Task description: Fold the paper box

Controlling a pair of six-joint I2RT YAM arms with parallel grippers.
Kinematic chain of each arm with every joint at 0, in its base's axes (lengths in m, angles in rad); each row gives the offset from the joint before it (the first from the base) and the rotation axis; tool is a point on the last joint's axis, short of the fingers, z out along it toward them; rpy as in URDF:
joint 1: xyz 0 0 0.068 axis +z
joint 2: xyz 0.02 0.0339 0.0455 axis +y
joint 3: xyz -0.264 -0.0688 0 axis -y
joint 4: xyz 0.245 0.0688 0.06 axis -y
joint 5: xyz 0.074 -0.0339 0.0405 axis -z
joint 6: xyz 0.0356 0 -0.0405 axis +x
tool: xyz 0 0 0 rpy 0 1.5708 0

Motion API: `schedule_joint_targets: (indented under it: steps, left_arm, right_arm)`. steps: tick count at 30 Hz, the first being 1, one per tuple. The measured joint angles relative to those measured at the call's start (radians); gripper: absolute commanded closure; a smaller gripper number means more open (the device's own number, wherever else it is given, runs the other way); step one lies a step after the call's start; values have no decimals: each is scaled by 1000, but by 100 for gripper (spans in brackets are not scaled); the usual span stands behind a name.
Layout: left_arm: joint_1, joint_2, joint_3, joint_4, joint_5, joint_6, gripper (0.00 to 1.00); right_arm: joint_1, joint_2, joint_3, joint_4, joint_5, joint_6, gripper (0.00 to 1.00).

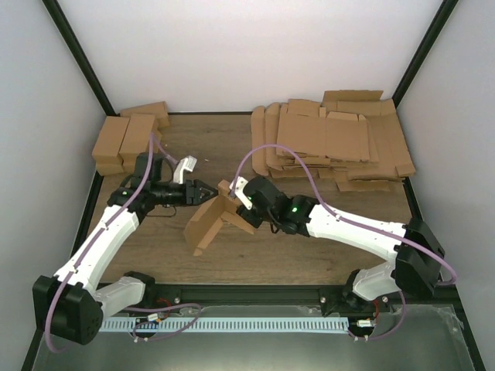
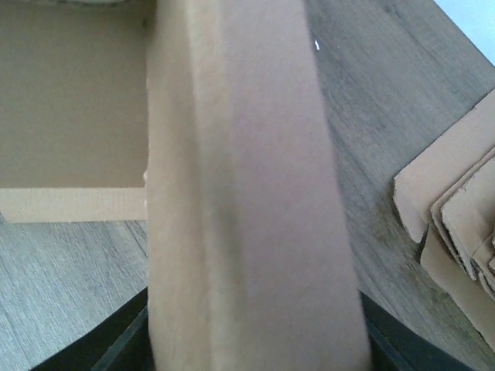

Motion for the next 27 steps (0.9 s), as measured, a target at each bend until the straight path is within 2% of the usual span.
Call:
schedule_joint_targets:
  steps: [9,15,18,22,27]
  left_arm:
    - [0,71,34,62,-27,-53,36]
    - [0,134,59,91,-44,-53,53]
    - [0,173,60,101,-40,-45,63]
    - [0,196,61,110,-32,-28,67]
    - [0,196,61,114,-31,-11,68]
  right_arm:
    - [28,15,-7,20,23,0,46]
    - [29,15,-8,21,23,-10,47]
    - [29,15,-8,21,23,-13,44]
    - [29,15,-8,19,9,-13,34]
    - [29,15,-5,9,-21,5,28]
